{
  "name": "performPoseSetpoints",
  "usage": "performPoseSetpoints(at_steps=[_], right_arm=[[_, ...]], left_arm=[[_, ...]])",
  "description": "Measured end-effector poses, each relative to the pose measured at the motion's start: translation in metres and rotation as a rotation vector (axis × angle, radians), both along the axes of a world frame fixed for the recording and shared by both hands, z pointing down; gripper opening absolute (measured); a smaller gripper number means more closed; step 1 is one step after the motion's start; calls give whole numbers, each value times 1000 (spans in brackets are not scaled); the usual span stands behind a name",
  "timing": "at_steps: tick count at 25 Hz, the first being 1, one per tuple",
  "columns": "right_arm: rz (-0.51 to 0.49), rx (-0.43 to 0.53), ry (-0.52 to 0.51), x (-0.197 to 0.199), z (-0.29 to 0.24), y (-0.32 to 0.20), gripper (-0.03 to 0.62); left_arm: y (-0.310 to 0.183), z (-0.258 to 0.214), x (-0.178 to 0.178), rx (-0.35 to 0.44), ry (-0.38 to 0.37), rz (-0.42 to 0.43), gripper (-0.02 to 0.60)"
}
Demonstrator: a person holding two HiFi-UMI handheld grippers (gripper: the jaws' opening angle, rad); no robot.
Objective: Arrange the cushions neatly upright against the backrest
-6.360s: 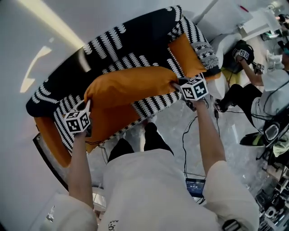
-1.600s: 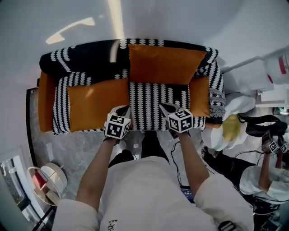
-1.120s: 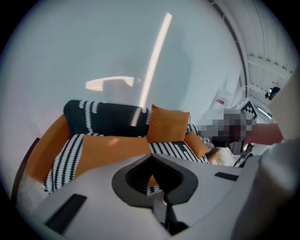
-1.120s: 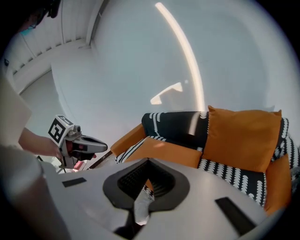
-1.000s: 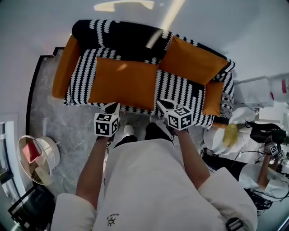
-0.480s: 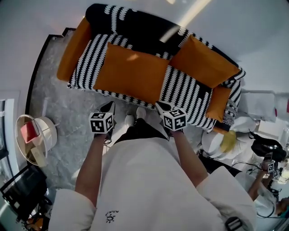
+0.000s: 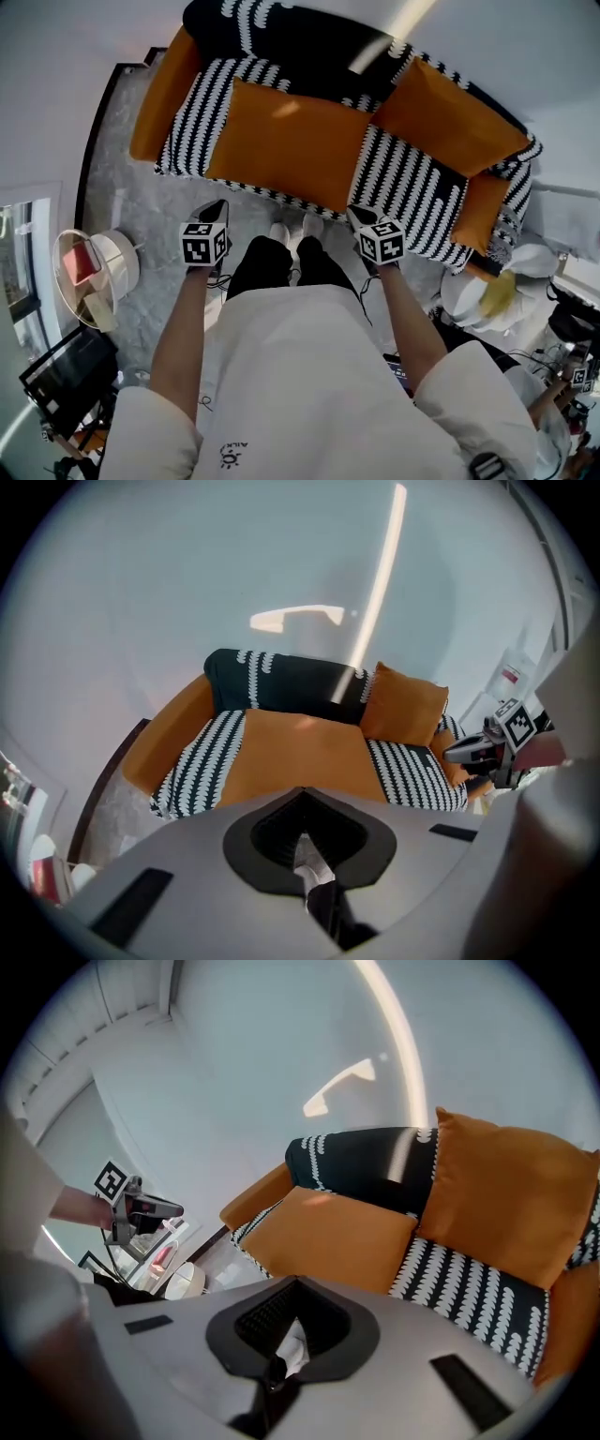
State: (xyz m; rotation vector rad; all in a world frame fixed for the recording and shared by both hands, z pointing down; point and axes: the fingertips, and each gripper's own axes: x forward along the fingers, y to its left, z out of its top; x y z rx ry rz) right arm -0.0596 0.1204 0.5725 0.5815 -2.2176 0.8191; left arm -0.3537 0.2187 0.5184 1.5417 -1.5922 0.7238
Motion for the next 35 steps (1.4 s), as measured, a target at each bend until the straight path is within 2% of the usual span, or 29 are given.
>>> performPoseSetpoints(at_steps=[4, 11, 17, 23, 26, 30, 32, 35], right_arm=[[51, -33, 41, 10, 14, -4, 23], [113, -73, 113, -12, 59, 7, 23], [228, -113, 198, -9, 118, 16, 25], [235, -134, 270, 3, 169, 22, 26], [239, -144, 277, 5, 178, 19, 28], [183, -177, 298, 8, 194, 26, 40], [152, -196, 315, 12, 205, 29, 111], [96, -208, 329, 13, 221, 32, 163]], left_arm=[[-3, 16, -20, -55, -33, 18, 18], [-13, 66, -65, -117, -36, 80, 18], [-9, 129, -113, -174, -40, 190, 18], [-6, 184, -144, -205, -22, 244, 24], [-9, 208, -157, -220, -20, 273, 89], [-7, 231, -162, -257, 0, 310, 171], [-12, 242, -156, -271, 3, 341, 199], [-15, 258, -151, -301, -22, 389, 236]])
